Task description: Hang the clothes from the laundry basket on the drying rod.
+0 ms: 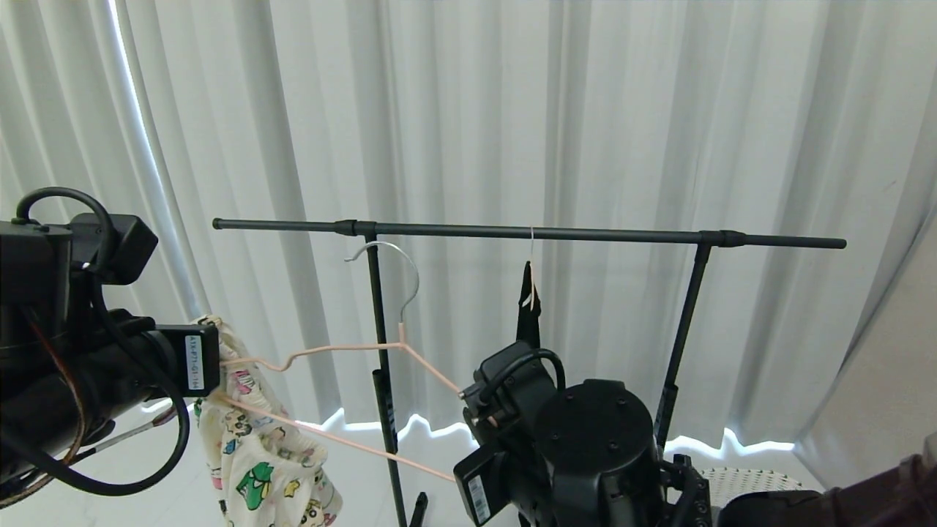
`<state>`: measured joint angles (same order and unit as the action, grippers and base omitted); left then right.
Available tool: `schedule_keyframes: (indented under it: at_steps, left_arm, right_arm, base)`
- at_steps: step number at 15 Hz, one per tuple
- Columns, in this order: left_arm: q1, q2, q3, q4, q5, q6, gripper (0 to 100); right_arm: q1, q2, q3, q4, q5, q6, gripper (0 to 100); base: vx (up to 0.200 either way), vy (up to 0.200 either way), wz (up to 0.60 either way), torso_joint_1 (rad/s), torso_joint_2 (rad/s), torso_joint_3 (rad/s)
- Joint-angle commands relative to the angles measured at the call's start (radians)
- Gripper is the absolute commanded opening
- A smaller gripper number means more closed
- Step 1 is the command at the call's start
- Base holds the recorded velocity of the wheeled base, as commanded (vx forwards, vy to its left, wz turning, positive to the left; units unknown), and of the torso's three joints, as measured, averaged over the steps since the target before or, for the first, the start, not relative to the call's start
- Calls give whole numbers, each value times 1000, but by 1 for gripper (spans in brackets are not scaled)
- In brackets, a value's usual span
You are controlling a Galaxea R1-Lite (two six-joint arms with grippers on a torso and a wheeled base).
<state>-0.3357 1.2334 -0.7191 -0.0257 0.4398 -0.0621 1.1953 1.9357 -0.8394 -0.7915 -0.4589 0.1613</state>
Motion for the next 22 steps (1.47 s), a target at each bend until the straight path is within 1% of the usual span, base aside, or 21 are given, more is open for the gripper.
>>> schedule_keyframes:
  at_steps: [1, 3, 4, 5, 6, 9, 10, 11, 12, 15, 16, 17, 19, 20, 22]
  left_arm:
    - [4, -9, -2, 0, 0, 1, 0]
    - [4, -25, 6, 15, 2, 10, 0]
    - [-5, -55, 3, 107, 7, 42, 0]
    - [-12, -75, 3, 141, 7, 73, 0]
    - [-29, -86, 3, 153, 7, 99, 0]
    - [-63, -78, -23, 152, 4, 93, 0]
    - [-63, -71, -26, 152, 4, 77, 0]
    - [-65, -63, -29, 152, 4, 56, 0]
    - [-69, -52, -36, 152, 4, 16, 0]
    - [-134, -12, -82, 152, 4, -165, 0]
    - [-155, -8, -91, 152, 4, -200, 0]
    - [-170, -5, -97, 152, 4, -219, 0]
    - [-204, 8, -138, 152, 4, -306, 0]
    - [-204, 11, -149, 152, 4, -324, 0]
    - [-198, 12, -149, 152, 20, -324, 0]
  right_arm:
    - [-11, 14, -1, 0, -20, 1, 0]
    - [-26, 3, 2, 0, -47, 1, 0]
    - [-28, -1, 0, 0, -52, 1, 0]
    - [-28, -3, -1, 0, -52, 1, 0]
    - [-25, -1, -3, 0, -52, 1, 0]
    - [-20, 0, -4, 0, -52, 1, 0]
    - [-19, 0, -7, 0, -52, 1, 0]
    - [-10, 0, -9, 0, -52, 0, 0]
    - [0, 0, -10, 0, -52, 0, 0]
    - [47, 5, -29, 0, -53, 0, 0]
    - [53, 12, -47, 0, -53, 0, 0]
    - [53, 20, -61, 0, -56, -2, 0]
    - [52, 37, -79, 1, -81, -2, 0]
    - [49, 38, -78, 1, -99, -2, 0]
    - [15, 34, -69, 1, -162, -8, 0]
  base:
    - [0, 0, 0, 0, 0, 0]
    - [0, 0, 0, 0, 0, 0]
    - [0, 0, 0, 0, 0, 0]
    - [0, 0, 0, 0, 0, 0]
    - [0, 0, 0, 0, 0, 0]
    - [0, 0, 0, 0, 0, 0]
    - [0, 0, 0, 0, 0, 0]
    - [0, 0, 0, 0, 0, 0]
    - [0, 0, 0, 0, 0, 0]
    - [0, 0, 0, 0, 0, 0]
    - [0, 0, 0, 0, 0, 0]
    - [0, 0, 0, 0, 0, 0]
    - [0, 0, 0, 0, 0, 0]
    - [0, 0, 0, 0, 0, 0]
    - [0, 0, 0, 0, 0, 0]
